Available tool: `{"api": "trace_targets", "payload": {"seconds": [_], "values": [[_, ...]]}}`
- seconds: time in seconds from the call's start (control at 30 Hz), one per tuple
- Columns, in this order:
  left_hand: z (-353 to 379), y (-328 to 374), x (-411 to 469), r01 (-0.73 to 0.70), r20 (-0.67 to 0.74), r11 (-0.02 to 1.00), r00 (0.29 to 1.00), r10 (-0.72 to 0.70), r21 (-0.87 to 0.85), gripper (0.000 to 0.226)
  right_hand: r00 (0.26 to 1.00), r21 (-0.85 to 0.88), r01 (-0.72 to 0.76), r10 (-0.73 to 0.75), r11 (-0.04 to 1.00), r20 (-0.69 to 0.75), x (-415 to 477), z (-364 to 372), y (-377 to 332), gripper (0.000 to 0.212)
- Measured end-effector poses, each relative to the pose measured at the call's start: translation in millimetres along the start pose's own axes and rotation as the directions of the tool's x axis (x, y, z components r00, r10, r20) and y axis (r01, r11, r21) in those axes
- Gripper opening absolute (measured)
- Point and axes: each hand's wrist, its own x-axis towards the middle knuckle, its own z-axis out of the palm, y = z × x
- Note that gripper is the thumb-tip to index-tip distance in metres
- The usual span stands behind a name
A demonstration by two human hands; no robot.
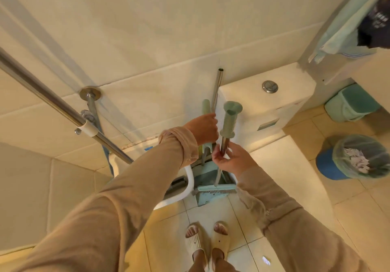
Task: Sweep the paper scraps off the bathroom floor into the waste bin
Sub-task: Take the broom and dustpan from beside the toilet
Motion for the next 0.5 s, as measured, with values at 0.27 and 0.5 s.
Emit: {"api": "trace_targets", "payload": {"seconds": [0.27, 0.5], "values": [[-32.0, 69.2, -6.1, -0.1, 0.041, 0.995, 0.994, 0.098, 0.029, 0.016, 0.995, 0.186, 0.012, 0.007, 0.982, -0.102, -26.5, -72.8, 35.3, 0.038], [-55.6, 103.8, -8.4, -0.296, -0.06, 0.955, 0.954, 0.294, -0.025, 0.017, 0.99, 0.201, 0.073, -0.046, 0.977, -0.136, -35.3, -97.1, 66.8, 0.036]]}}
